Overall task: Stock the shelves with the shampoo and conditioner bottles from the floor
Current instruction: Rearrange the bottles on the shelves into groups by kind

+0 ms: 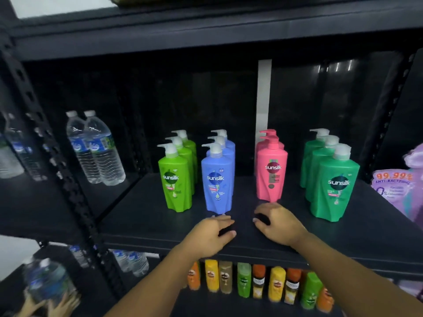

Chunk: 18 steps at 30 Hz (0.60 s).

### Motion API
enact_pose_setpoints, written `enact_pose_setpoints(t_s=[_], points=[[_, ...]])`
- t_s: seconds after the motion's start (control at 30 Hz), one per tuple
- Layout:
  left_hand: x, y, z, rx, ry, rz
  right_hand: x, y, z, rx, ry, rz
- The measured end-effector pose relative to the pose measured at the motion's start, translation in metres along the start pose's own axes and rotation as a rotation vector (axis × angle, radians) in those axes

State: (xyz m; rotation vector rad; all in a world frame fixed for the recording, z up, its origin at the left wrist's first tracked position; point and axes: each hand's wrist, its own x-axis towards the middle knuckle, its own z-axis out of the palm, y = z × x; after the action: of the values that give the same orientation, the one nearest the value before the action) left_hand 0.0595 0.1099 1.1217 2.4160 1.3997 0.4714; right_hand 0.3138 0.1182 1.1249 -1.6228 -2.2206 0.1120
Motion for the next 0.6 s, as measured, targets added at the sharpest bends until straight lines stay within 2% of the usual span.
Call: enact_pose_setpoints(t_s=[0.1,0.17,0.3,0.37,0.43,0.5,0.6], points=[[-0.019,-0.019,-0.014,-0.003,0.017,-0.039,-0.003,-0.030,0.004,0.029,-0.054,0.000],[-0.030,-0.031,-0.023,0.024,0.075,-0.057,0.001,-0.055,0.010,0.122,-0.022,0.072],[-0.041,-0.056,-0.039,-0.096,0.406,-0.187,0.019,-0.101,0.024,0.480,0.140,0.321],[-0.039,-0.071,-0.050,-0.228,0.599,-0.284,0.032,-0.113,0.034,0.583,0.217,0.368],[-0.030,-0.081,-0.061,-0.361,0.712,-0.339,0.045,-0.121,0.043,0.640,0.272,0.400],[-0.016,-0.091,-0.069,-0.489,0.709,-0.376,0.055,-0.125,0.050,0.642,0.315,0.436],[0.007,-0.108,-0.070,-0.578,0.608,-0.390,0.060,-0.126,0.060,0.586,0.374,0.472]])
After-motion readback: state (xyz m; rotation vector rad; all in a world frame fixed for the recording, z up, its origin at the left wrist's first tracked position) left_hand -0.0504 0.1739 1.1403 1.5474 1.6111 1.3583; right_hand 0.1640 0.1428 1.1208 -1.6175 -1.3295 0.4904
